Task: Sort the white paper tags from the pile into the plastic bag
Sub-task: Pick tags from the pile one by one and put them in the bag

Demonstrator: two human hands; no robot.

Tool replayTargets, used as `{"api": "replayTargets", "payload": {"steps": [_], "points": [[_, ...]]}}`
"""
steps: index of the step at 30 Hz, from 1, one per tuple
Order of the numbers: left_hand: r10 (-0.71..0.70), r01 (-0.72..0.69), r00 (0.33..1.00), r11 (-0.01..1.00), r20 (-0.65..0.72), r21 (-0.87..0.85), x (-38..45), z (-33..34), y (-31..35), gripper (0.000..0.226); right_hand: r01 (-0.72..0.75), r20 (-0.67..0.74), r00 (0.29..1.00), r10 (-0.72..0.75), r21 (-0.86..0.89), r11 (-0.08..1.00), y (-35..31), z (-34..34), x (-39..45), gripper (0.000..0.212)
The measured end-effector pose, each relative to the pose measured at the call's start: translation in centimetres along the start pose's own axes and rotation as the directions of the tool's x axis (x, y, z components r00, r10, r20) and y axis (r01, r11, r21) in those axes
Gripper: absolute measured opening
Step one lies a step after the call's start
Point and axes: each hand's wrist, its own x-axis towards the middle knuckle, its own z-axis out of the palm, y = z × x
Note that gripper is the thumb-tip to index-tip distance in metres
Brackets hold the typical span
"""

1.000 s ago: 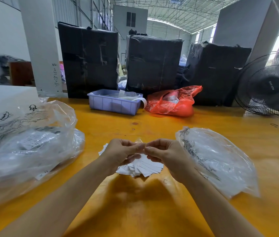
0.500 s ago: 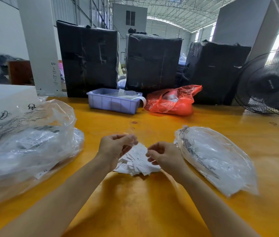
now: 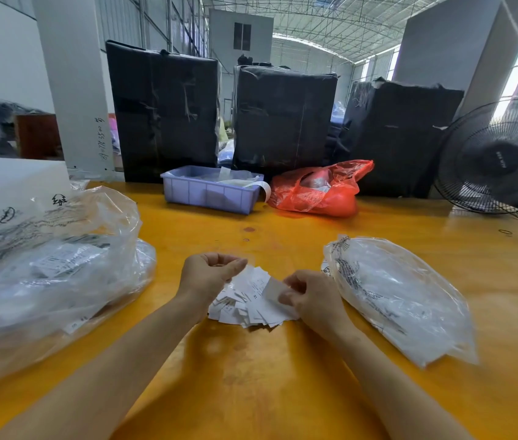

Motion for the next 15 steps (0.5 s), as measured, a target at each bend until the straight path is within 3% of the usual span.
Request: {"api": "replayTargets", "payload": {"steps": [2,5,8,15], "points": [[0.002,-0.002,1.000,1.000,-0.003,0.012,0.0,0.0,0.0,0.011,-0.028,-0.041,0.999,0.034,0.144,0.989,0.1,-0.2,0.1,0.008],[-0.004,0.004,1.000,1.000,-0.019,0.027,0.2,0.0,0.0,0.014,-0.043,-0.041,0.997,0.059,0.317,0.947,0.0,-0.6,0.0,0.022],[-0.009,0.009,1.000,0.999,-0.026,0.035,0.3,-0.2,0.0,0.014,-0.028,0.025,1.000,0.017,0.548,0.836,-0.8,-1.0,-0.3,0.039],[-0.028,0.028,0.999,0.999,0.017,0.020,0.0,-0.2,0.2,0.014,0.040,0.025,0.996,-0.089,0.752,0.658,-1.7,-1.2,-0.5,0.043]]}}
